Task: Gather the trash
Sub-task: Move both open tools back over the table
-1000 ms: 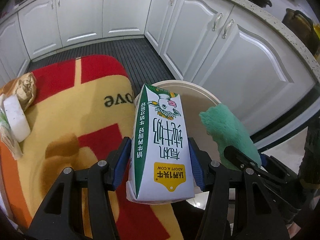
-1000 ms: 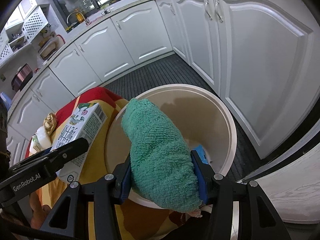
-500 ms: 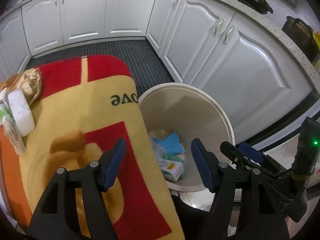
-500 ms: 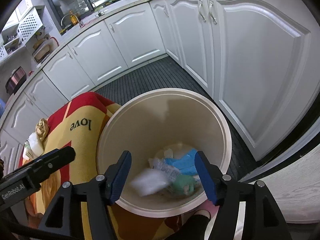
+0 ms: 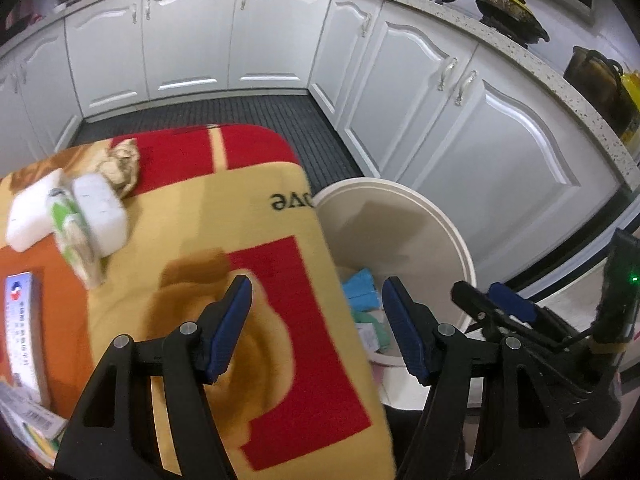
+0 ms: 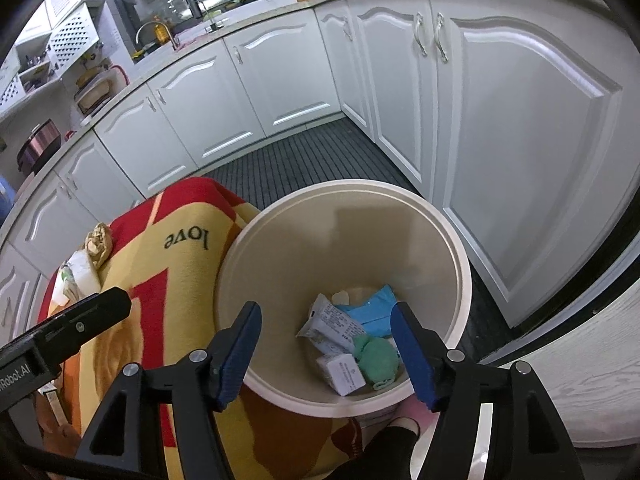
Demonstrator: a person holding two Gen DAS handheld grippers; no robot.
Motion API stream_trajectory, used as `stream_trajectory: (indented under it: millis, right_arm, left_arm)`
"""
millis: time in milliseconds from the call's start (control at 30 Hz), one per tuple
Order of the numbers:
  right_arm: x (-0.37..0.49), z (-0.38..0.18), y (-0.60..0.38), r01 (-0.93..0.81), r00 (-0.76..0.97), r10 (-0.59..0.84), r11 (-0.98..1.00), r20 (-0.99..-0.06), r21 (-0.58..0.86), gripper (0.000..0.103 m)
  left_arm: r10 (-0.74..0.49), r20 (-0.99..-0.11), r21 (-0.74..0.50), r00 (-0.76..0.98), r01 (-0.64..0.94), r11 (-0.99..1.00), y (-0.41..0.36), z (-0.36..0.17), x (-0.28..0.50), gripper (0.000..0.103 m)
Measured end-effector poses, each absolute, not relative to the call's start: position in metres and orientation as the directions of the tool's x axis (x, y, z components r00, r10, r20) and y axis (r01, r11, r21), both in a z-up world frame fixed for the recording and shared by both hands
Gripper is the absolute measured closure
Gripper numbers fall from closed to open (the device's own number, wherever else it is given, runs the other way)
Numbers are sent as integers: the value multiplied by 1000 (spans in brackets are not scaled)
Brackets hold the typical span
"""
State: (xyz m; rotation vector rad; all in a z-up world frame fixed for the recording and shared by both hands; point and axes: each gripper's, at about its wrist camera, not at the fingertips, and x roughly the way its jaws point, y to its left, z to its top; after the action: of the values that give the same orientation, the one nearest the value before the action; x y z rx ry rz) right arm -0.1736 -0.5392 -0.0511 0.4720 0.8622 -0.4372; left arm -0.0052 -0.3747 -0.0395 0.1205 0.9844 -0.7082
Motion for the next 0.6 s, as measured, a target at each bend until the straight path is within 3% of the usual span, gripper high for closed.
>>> stream_trajectory:
  millis: [600]
  right_arm:
    - [-158,-25,-474,432,621,-128,879,-774,201,34]
  left_arm:
    - [-423,-784,-157,454,515,843,-301,-21,-8,36]
